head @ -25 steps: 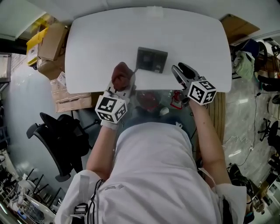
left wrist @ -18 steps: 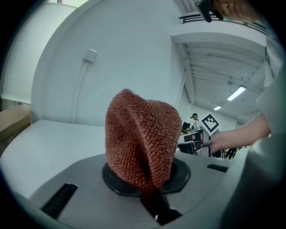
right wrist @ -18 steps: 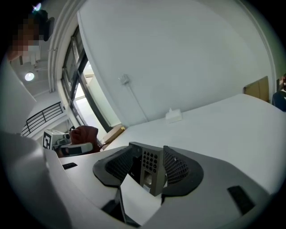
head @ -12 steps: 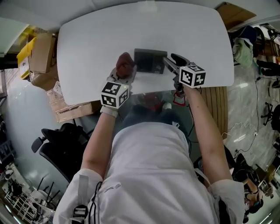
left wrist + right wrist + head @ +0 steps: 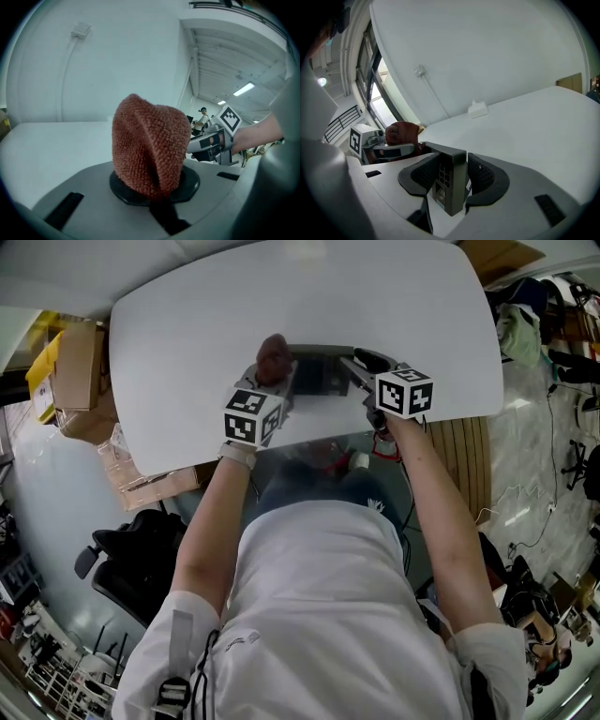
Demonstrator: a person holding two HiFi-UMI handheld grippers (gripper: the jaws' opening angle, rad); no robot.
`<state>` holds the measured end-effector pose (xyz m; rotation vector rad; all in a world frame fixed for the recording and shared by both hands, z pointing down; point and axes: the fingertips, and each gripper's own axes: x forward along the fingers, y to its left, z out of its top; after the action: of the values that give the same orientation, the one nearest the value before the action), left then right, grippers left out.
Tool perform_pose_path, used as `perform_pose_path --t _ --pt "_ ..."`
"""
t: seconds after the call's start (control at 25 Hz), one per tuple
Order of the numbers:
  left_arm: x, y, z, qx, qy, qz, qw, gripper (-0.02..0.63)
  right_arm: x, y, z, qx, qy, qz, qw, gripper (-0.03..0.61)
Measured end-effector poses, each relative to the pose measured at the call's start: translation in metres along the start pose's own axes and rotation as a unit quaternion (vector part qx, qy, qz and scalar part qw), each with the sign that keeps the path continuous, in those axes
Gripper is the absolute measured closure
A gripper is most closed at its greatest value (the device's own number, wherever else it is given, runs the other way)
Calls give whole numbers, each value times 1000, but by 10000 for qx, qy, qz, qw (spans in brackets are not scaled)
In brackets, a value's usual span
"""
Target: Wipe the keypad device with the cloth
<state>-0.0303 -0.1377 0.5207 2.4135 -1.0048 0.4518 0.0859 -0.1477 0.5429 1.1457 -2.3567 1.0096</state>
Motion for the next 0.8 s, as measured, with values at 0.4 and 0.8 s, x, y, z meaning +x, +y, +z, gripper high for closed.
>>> perform_pose_path --t 0.4,0.8 --pt "26 -15 -26 -403 533 -400 9970 588 0 -1 1 211 -84 34 9997 400" --pt "24 -9 -65 -1742 978 -509 9785 588 2 -2 2 277 -91 -18 9996 402"
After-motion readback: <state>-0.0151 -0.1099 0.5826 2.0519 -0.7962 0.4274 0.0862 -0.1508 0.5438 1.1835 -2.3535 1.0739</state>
